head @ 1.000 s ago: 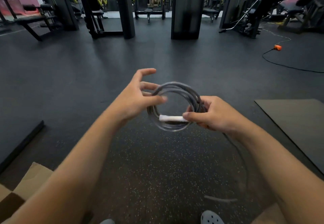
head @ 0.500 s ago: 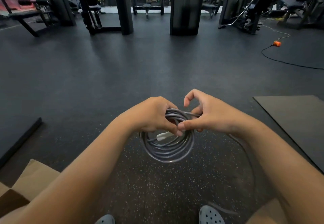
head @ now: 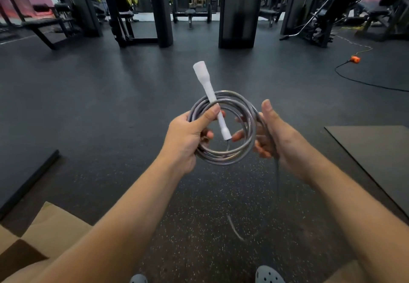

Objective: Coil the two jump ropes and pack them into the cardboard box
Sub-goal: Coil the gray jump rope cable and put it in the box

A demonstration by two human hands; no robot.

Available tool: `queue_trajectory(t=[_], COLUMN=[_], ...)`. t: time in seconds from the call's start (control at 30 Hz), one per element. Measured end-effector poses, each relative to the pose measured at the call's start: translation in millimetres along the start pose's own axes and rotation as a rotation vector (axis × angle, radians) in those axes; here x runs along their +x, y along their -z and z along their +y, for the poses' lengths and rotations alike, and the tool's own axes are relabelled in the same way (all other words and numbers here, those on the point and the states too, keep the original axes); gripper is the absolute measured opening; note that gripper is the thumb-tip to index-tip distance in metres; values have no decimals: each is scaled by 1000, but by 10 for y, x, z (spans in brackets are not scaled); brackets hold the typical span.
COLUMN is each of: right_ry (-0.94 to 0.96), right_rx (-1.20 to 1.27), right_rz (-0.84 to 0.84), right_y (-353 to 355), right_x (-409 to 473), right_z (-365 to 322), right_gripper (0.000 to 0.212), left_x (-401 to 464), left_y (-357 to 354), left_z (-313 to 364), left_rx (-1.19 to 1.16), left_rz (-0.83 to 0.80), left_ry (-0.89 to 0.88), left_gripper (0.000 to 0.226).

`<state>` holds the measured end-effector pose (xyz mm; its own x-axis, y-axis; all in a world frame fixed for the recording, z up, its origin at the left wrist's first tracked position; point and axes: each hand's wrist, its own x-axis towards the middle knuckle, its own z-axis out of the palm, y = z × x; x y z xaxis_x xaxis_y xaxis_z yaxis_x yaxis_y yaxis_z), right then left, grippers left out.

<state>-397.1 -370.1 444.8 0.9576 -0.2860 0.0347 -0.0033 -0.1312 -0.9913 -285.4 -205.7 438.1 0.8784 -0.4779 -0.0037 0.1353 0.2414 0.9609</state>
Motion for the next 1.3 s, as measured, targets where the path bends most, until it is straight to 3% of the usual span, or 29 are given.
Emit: queue_trajectory(t=[0.13,0.33,0.5,0.6,0.73,0.83,0.9,0.97,1.03,1.1,1.17,1.3], right_ry=[125,133,118,100,145,102,82,108,108,81,85,166], right_rx=[-69,-69,-64,-53,-323,-465,-496,-453,-390,-354,-342,-298], right_rz=[56,70,4,-14,-70,-224,-321,-365,-353,-337,-316,-160], right_y=[-238,-183,-49,-17,106,84,11,-77,-118,-113,-77,-77], right_x=[-39,39,67,62,66,33,29,25,30,29,50,33], right_z=[74,91,40,22,28,8,4,10,7,26,72,32], right_gripper=[41,11,16,19,39,27,24,28,37,42,44,47], left_x=[-80,-81,42,36,66,42,-13,-78,-94,-93,-113,-131], left_y=[-103,-72,76,118,329,446,381,232,130,101,108,88], left_z=[-109,-110,-35,0,236,484,542,453,284,154,84,62], left_rx=[-31,-5,35,138,575,973,1164,1217,1148,977,822,724], left_rz=[73,17,-202,-225,-154,-234,-433,-605,-645,-650,-662,-675], left_ry=[20,50,68,64,-69,-119,-93,-40,-15,63,107,14], left_gripper=[21,30,24,22,103,127,117,86,49,26,17,11])
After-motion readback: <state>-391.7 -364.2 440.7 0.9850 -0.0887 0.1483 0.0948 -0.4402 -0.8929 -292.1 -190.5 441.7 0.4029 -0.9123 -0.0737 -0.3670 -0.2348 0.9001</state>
